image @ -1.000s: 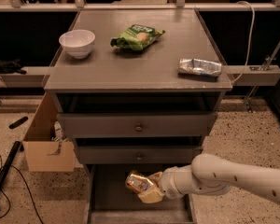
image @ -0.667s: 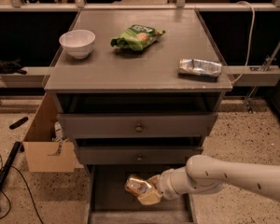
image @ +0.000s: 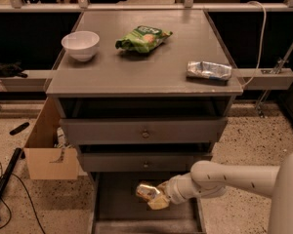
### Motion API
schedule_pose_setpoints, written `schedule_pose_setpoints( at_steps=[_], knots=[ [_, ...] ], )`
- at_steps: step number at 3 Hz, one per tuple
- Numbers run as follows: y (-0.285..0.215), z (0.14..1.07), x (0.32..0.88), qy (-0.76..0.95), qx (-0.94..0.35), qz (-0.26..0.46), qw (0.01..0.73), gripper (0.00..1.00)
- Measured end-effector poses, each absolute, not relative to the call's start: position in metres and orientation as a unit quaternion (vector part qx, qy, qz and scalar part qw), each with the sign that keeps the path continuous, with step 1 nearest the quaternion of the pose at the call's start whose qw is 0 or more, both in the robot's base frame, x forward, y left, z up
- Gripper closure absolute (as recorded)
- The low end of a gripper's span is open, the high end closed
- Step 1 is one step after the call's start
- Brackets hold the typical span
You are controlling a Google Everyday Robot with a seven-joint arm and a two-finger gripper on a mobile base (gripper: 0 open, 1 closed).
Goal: Place orange can into bottom drawer
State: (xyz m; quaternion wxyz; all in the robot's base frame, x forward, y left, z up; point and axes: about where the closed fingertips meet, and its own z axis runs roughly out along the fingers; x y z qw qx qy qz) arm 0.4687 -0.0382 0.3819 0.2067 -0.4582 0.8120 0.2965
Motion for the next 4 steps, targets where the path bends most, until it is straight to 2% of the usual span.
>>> schedule_pose_setpoints(
  at_steps=[1, 2, 4],
  knots=[
    [-0.067, 0.358, 0.485, 0.828, -0.440, 0.278, 0.209, 1.00],
    [-0.067, 0.358, 0.485, 0.828, -0.440, 0.278, 0.209, 1.00],
    [-0.073, 0.267, 0.496, 0.841, -0.409, 0.306, 0.177, 1.00]
  ],
)
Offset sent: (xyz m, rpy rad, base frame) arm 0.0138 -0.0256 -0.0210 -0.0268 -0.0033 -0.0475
